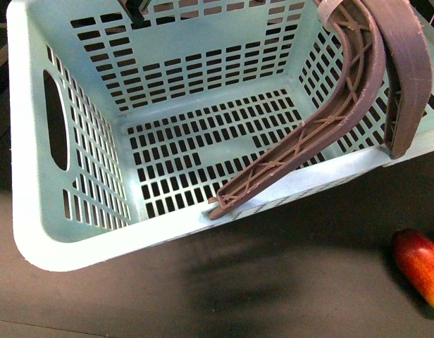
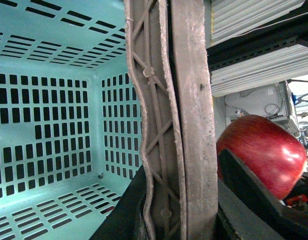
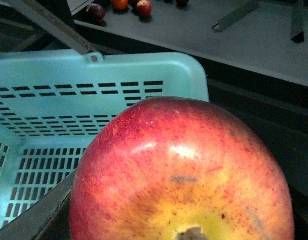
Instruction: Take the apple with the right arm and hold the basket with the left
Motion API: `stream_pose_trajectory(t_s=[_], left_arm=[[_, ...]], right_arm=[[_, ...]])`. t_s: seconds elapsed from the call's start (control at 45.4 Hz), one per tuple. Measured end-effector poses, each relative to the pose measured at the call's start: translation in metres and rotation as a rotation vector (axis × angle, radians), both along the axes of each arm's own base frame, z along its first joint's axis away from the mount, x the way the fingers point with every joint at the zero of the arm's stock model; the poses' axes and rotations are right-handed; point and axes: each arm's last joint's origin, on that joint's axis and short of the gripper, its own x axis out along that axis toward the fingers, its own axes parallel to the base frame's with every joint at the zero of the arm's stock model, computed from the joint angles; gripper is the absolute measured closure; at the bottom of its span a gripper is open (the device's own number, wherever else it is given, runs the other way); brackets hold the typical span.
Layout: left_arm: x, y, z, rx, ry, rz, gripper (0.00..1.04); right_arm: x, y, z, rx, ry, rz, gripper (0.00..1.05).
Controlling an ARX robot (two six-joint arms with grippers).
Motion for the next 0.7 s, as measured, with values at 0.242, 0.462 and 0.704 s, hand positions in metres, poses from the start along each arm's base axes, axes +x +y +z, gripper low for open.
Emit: stream_pose_trajectory(t_s=[0.242, 0.462, 0.704], left_arm=[[0.0, 0.0, 0.0, 0.0, 0.0, 0.0, 0.86], [0.0, 0.0, 0.0, 0.003, 0.0, -0.01, 0.86], [0.001, 0.0, -0.002, 0.021, -0.007, 0.0, 0.86]], right_arm=[[0.002, 0.026, -0.028, -0.006, 0.083, 0.039, 0.19], [0.0, 0.022, -0.022, 0.036, 0.051, -0.012, 0.09], [-0.023, -0.025, 0.008, 0.117, -0.099, -0.267, 0.09]])
